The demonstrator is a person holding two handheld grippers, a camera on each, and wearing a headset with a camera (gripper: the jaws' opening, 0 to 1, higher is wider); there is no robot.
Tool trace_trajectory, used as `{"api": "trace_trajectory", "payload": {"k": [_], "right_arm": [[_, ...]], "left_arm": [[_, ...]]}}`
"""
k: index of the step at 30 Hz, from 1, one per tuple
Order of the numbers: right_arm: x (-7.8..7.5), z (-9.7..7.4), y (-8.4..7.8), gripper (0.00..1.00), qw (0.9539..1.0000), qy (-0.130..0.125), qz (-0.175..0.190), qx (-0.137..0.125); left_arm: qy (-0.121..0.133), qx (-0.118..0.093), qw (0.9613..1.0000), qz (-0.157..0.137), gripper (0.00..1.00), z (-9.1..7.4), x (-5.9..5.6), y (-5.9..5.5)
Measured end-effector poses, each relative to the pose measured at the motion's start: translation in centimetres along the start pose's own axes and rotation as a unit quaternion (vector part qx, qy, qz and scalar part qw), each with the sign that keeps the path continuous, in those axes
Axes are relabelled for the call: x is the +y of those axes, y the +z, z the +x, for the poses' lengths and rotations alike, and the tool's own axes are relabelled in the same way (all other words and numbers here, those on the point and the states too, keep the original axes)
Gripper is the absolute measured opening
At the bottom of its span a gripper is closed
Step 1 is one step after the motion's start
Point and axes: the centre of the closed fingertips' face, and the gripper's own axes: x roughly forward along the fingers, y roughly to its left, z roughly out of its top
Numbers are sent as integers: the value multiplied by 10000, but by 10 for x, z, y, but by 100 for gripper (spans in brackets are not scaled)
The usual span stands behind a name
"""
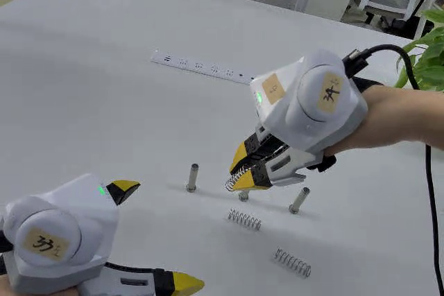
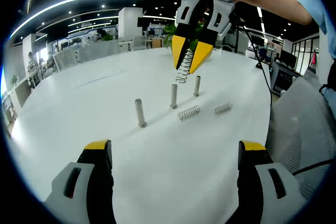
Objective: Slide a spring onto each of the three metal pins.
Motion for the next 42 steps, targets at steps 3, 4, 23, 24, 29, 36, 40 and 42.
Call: {"api": "trace_trajectory", "payload": {"k": [3,4,23,24,29,36,40,42], "right_arm": [[-9,2,2,8,10000,62,-28,29],[-12,3,2,8,9998,80,-119,104],[-46,28,17,8,9959,366,-645,513],[-46,30,17,8,9957,386,-652,534],[-48,36,16,8,9941,487,-730,636],[-47,41,16,8,9928,592,-767,700],[-45,43,15,8,9923,636,-776,725],[-45,45,15,8,9921,651,-777,737]], "left_arm": [[36,-16,10000,-41,99,0,3,1],[43,-23,10000,-51,99,-1,4,1],[-43,148,9999,-42,99,6,1,-10],[-45,149,9999,-42,99,6,0,-10],[-29,132,9999,-92,99,7,0,-9],[-27,125,9998,-129,99,8,0,-10],[-45,114,9998,-136,99,9,-1,-9],[-53,114,9998,-146,99,9,-1,-9]]}}
